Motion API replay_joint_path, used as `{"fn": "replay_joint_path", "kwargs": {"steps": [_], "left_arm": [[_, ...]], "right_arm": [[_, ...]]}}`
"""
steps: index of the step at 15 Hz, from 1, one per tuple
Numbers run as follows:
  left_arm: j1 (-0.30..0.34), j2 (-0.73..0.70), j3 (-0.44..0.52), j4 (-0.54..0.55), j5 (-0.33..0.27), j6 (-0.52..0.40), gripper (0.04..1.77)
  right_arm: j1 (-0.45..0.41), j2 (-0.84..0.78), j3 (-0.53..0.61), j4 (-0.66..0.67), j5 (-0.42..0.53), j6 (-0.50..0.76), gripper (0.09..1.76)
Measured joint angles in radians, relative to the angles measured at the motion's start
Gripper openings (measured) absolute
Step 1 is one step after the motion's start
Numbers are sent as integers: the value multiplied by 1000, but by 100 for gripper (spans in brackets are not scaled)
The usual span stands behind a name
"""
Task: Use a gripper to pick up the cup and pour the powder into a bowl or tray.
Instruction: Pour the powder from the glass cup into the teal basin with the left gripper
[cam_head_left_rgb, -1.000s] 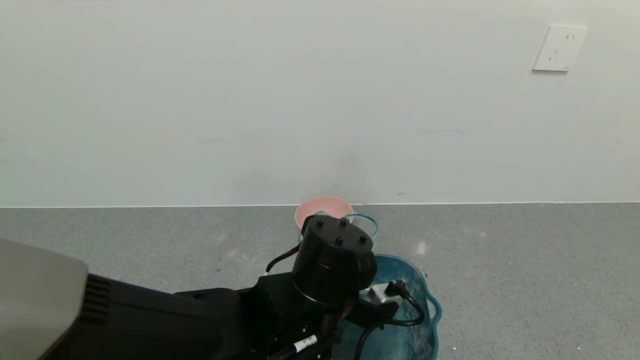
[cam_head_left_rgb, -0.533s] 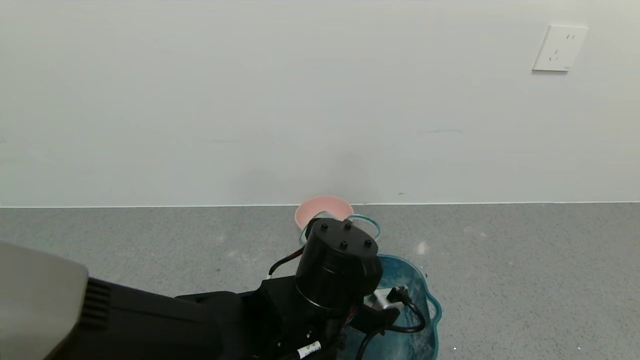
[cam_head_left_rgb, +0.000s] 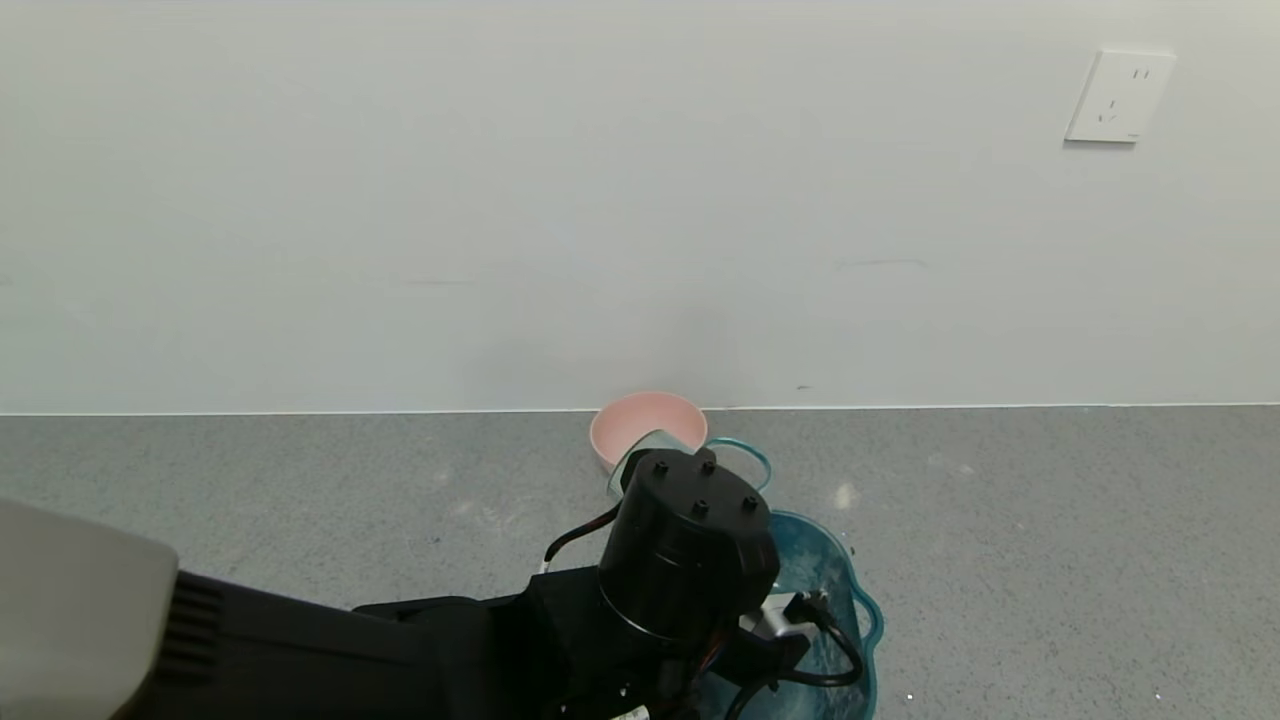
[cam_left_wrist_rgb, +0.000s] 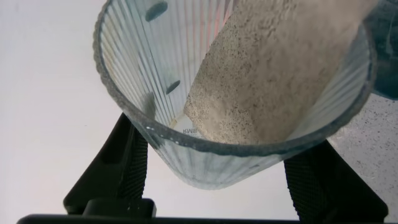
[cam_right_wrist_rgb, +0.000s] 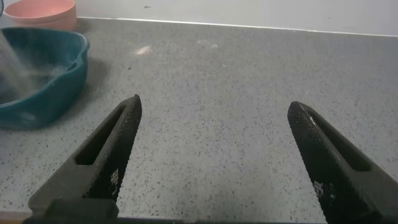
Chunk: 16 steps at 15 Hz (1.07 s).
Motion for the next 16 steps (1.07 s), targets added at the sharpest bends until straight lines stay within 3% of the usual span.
{"fn": "replay_joint_path", "kwargs": {"steps": [11,14,16], "left_arm": [[5,17,6,-114,-17,-26,126],[3,15,29,-125,-34,11,126],[3,14,44,-192,-37,76,126]], "right_arm": [[0,0,0,0,0,0,171],[0,0,0,0,0,0,171],[0,0,0,0,0,0,171]]}}
